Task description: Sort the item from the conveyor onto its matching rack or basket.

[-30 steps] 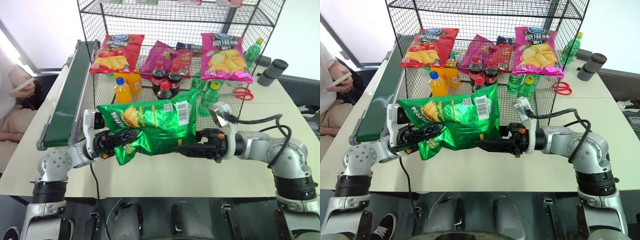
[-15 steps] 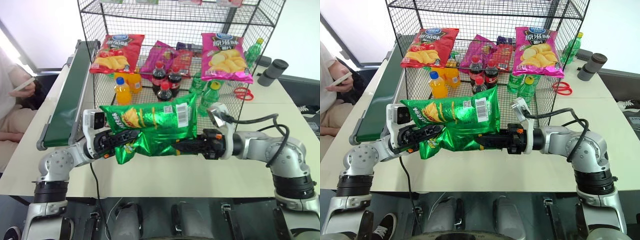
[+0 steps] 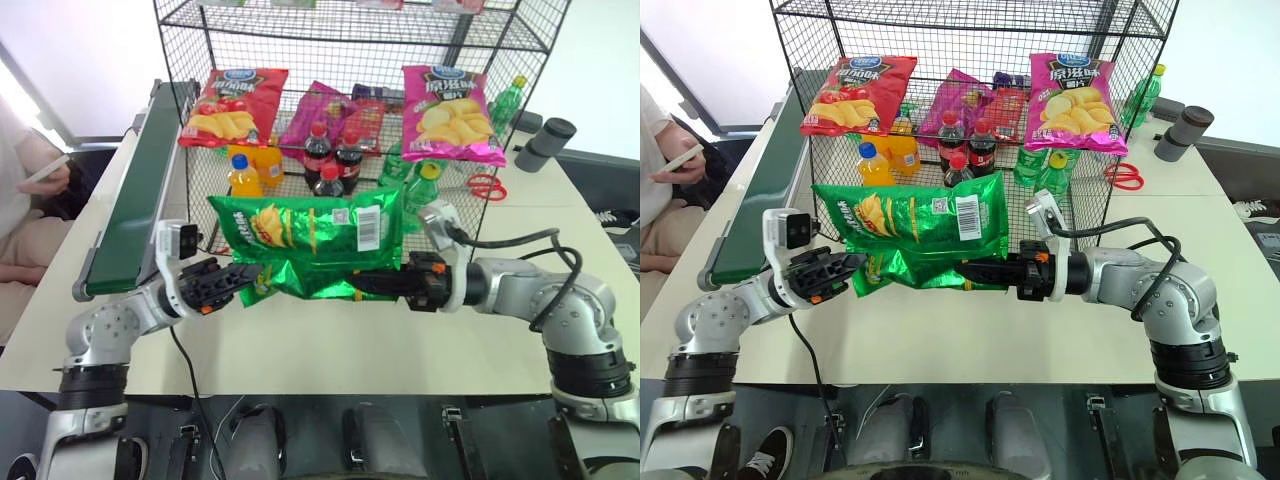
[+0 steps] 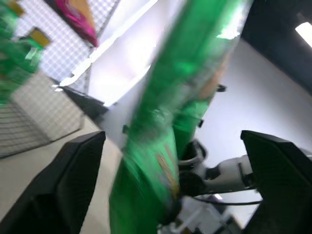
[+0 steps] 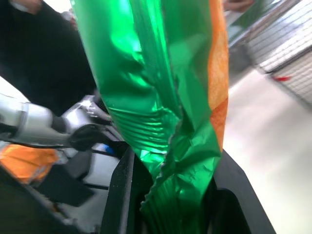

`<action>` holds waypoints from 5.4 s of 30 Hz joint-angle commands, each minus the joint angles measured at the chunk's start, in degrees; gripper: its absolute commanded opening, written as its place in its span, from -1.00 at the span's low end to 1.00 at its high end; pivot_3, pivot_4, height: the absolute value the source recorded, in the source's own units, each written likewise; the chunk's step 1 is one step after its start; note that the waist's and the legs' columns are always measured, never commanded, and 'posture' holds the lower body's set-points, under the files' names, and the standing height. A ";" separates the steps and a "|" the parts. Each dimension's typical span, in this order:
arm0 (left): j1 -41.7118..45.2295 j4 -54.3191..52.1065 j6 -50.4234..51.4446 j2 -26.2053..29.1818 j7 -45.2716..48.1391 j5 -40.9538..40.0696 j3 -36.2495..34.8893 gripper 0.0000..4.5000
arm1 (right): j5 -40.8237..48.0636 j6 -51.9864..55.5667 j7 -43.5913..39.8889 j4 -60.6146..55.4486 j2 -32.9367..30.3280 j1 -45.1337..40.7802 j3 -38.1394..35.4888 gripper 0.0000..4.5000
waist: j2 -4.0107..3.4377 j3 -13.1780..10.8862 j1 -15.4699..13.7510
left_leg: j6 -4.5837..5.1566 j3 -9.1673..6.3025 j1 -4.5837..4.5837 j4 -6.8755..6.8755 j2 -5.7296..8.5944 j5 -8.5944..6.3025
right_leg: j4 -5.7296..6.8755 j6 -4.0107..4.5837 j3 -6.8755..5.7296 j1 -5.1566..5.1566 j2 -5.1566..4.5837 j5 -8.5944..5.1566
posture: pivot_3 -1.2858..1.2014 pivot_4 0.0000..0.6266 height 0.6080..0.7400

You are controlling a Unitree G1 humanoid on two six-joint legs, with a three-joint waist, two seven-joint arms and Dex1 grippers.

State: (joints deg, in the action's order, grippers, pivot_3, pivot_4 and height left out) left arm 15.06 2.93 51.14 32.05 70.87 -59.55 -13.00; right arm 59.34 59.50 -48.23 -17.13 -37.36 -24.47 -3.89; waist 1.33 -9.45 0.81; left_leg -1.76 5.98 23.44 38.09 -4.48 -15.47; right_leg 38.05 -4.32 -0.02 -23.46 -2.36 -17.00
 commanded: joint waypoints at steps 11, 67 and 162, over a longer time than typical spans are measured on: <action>-4.79 -3.13 -31.84 -5.91 -10.01 16.37 -6.35 1.00 | -49.64 -57.08 0.51 -10.12 -9.80 -0.53 6.24 -0.83 | 0.00 -0.03 0.02 | 0.05 0.06 0.08 -0.04 -0.01 -0.03 | -0.08 -0.04 -0.02 -0.07 -0.01 0.01 | 0.03 -0.52 1.00; -1.40 -12.07 -55.49 -16.09 -38.78 42.28 8.14 1.00 | -93.07 -46.53 34.79 33.82 17.10 -28.89 16.44 -0.22 | -0.02 -0.04 0.30 | -0.09 0.49 0.02 -0.02 -0.03 0.06 | 0.04 -0.05 0.04 -0.09 -0.05 0.02 | 0.03 -0.52 1.00; -2.75 -13.19 -56.17 -17.68 -39.25 43.82 13.07 1.00 | -67.33 -56.80 9.96 28.45 14.24 -29.48 14.77 0.98 | -0.06 -0.04 1.43 | -0.09 0.35 0.02 -0.08 -0.06 0.06 | 0.03 -0.05 0.05 -0.11 -0.08 0.02 | 0.03 -0.52 1.00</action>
State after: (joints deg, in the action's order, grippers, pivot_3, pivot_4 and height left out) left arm 11.97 -7.63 -4.23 14.35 31.66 -15.60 -0.19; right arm -9.36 2.61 -37.93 14.79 -23.02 -53.45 11.82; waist 1.27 -9.49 2.23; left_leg -1.85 6.33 23.46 38.00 -4.54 -15.41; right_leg 38.08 -4.38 0.03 -23.58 -2.44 -16.98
